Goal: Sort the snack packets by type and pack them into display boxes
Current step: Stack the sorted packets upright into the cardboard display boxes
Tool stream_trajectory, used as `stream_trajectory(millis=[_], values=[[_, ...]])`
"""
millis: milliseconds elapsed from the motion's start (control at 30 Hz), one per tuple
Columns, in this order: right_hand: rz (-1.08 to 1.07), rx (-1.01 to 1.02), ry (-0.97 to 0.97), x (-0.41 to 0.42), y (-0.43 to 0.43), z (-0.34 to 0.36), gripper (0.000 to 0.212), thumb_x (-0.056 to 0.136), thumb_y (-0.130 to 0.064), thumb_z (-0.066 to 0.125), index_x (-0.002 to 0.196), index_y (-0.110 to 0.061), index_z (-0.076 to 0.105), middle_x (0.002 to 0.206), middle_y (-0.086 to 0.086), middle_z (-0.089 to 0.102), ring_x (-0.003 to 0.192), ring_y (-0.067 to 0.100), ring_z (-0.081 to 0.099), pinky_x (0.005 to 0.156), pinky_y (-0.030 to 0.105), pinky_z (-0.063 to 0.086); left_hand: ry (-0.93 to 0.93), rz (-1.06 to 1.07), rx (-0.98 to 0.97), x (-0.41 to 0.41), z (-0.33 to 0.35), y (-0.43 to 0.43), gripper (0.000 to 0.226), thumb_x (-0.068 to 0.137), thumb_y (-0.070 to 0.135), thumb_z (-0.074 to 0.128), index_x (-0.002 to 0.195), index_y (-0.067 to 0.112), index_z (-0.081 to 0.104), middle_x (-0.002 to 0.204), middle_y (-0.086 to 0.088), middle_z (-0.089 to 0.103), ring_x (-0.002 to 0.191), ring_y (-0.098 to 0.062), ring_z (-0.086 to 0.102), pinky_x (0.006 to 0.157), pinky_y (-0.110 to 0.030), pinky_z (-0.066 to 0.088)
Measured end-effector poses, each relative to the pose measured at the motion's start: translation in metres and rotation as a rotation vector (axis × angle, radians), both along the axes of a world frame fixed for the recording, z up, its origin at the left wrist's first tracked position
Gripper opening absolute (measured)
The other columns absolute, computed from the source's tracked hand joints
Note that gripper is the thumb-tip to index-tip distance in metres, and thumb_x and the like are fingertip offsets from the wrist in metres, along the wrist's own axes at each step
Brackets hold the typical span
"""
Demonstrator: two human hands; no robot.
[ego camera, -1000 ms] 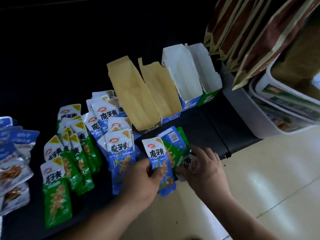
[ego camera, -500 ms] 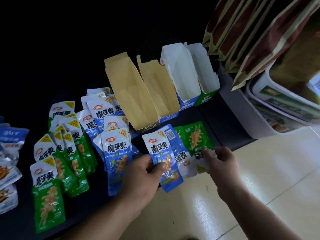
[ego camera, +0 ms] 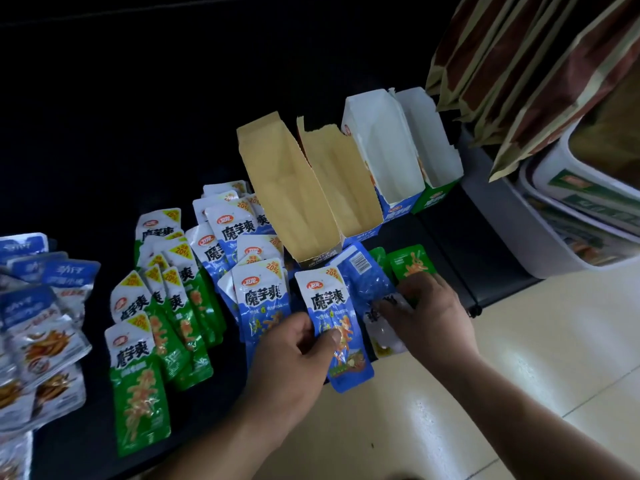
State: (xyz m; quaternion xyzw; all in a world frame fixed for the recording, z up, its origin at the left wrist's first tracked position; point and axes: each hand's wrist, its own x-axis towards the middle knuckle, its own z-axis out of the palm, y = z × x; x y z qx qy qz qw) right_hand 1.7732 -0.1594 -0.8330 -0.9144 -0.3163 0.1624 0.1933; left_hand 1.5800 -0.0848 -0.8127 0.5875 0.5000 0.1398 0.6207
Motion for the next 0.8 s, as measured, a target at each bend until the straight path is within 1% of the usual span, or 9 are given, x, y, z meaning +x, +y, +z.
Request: stream_trajectory(millis=[133,200,267,367,433,567,667,733,800], values=[[-0.138,0.091,0.118,-0.001,-0.005,0.006,0.022,0.082,-0.037,0.082,0.083,-0.026,0.062,0.08,-0.006,0.066,0.075,0.019,0.063,0.061,0.031,0.047,-0.059,0.024,-0.025,-0.011,0.005,0.005,0.008,0.099,0.016,0.068,0.097,0.016,0.075,0.073,0.013,0.074,0.056,0.005,0.058,0.053,-0.012,0.043],[-0.173,0.172,0.162,-0.002,-0.01,0.011,0.018,0.082,-0.029,0.084,0.084,-0.03,0.066,0.084,-0.007,0.067,0.077,0.014,0.063,0.062,0.027,0.044,-0.084,0.026,-0.03,-0.016,0.008,0.007,0.009,0.099,0.016,0.068,0.097,0.018,0.076,0.08,0.01,0.077,0.059,0.003,0.06,0.054,-0.012,0.043],[-0.133,0.22,0.059,-0.005,-0.013,0.016,0.016,0.081,-0.024,0.085,0.088,-0.03,0.072,0.094,-0.007,0.063,0.087,0.021,0.063,0.07,0.03,0.045,-0.078,-0.006,-0.029,-0.021,0.01,0.008,0.009,0.1,0.018,0.068,0.096,0.02,0.076,0.081,0.009,0.077,0.061,0.001,0.061,0.056,-0.013,0.044],[0.103,0.334,-0.13,-0.008,-0.014,0.029,0.019,0.078,-0.013,0.087,0.083,-0.026,0.075,0.095,-0.007,0.06,0.092,0.027,0.06,0.077,0.037,0.047,-0.074,-0.006,0.002,-0.029,0.017,0.015,0.013,0.1,0.02,0.066,0.093,0.021,0.076,0.073,0.009,0.074,0.057,-0.002,0.06,0.056,-0.016,0.045],[0.354,0.379,-0.208,-0.005,-0.016,0.044,0.02,0.08,-0.008,0.086,0.083,-0.025,0.076,0.097,-0.007,0.062,0.09,0.025,0.057,0.078,0.038,0.046,-0.077,0.082,0.002,-0.036,0.02,0.026,0.017,0.101,0.021,0.065,0.087,0.021,0.076,0.072,0.001,0.074,0.059,-0.008,0.063,0.054,-0.022,0.051],[0.638,0.373,-0.27,0.0,-0.018,0.077,0.012,0.087,-0.017,0.076,0.083,-0.028,0.078,0.112,-0.006,0.064,0.101,0.025,0.053,0.084,0.041,0.045,-0.08,0.143,-0.029,-0.056,0.02,0.046,0.015,0.102,0.021,0.063,0.094,0.022,0.077,0.09,-0.006,0.079,0.088,-0.029,0.075,0.081,-0.041,0.059],[0.754,0.403,-0.207,-0.014,-0.01,0.092,0.014,0.086,-0.017,0.076,0.081,-0.03,0.079,0.117,-0.004,0.063,0.103,0.026,0.055,0.083,0.039,0.046,-0.074,-0.007,-0.056,-0.063,0.029,0.052,0.018,0.102,0.02,0.063,0.092,0.024,0.078,0.091,-0.003,0.079,0.088,-0.02,0.074,0.082,-0.032,0.056],[0.762,0.454,-0.034,-0.029,-0.002,0.092,0.013,0.087,-0.015,0.076,0.082,-0.027,0.079,0.115,-0.002,0.062,0.101,0.022,0.06,0.083,0.037,0.047,-0.112,-0.092,-0.157,-0.064,0.037,0.056,0.032,0.101,0.016,0.063,0.085,0.037,0.082,0.092,0.006,0.081,0.086,-0.005,0.075,0.077,-0.016,0.056],[0.677,0.499,0.177,-0.042,0.006,0.086,0.012,0.084,-0.012,0.077,0.082,-0.024,0.078,0.115,-0.001,0.062,0.106,0.019,0.065,0.085,0.034,0.051,-0.16,-0.11,-0.305,-0.064,0.039,0.059,0.037,0.097,0.012,0.065,0.077,0.037,0.083,0.091,0.006,0.081,0.083,-0.002,0.075,0.072,-0.013,0.055]])
